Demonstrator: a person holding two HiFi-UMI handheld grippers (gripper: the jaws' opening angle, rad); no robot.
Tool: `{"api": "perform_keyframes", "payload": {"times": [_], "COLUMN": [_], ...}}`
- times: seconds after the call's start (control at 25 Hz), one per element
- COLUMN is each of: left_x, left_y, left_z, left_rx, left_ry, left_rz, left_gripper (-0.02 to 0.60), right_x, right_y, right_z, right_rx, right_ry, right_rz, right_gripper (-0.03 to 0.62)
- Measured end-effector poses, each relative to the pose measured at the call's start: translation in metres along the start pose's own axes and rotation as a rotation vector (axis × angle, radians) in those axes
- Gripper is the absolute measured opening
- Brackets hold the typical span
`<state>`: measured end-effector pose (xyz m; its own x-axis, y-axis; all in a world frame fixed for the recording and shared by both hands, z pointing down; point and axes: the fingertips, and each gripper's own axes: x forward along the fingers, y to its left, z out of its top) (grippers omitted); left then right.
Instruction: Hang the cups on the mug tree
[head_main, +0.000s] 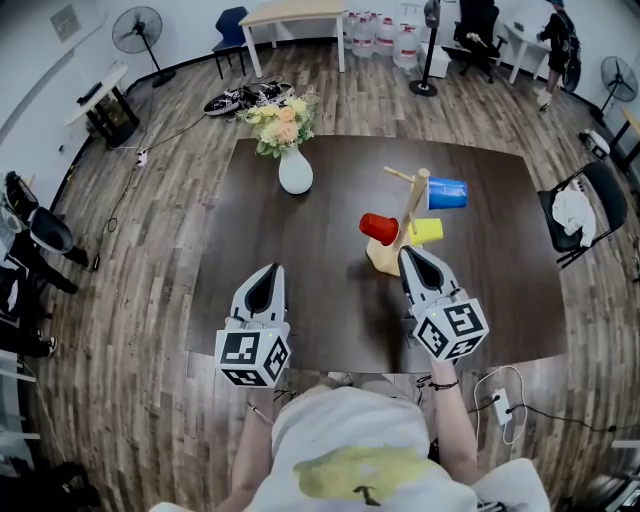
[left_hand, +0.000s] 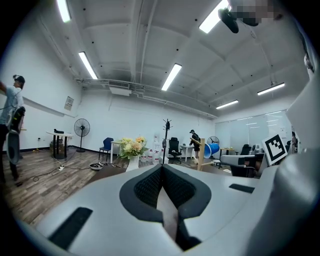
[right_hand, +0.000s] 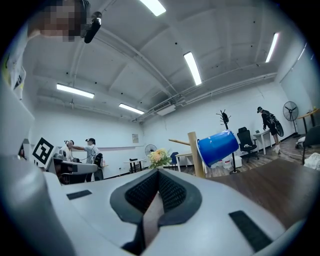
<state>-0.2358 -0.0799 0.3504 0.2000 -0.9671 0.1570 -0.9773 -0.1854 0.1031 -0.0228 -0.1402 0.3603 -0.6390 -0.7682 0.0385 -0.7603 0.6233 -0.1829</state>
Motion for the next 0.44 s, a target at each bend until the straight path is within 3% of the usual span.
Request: {"api": "perform_keyframes", "payload": {"times": [0.44], "left_x": [0.0026], "left_y": [0.0051], "left_z": [-0.0016], "left_rx": [-0.002], "left_ry": [0.004], "left_rz": [0.006], "left_gripper": [0.016], "right_x": [-0.0038], "right_y": [-0.0108], "right_z": [0.001], "right_rx": [-0.004], "right_ry": [-0.012], "right_rz": [-0.05], "right_gripper": [0.02]}}
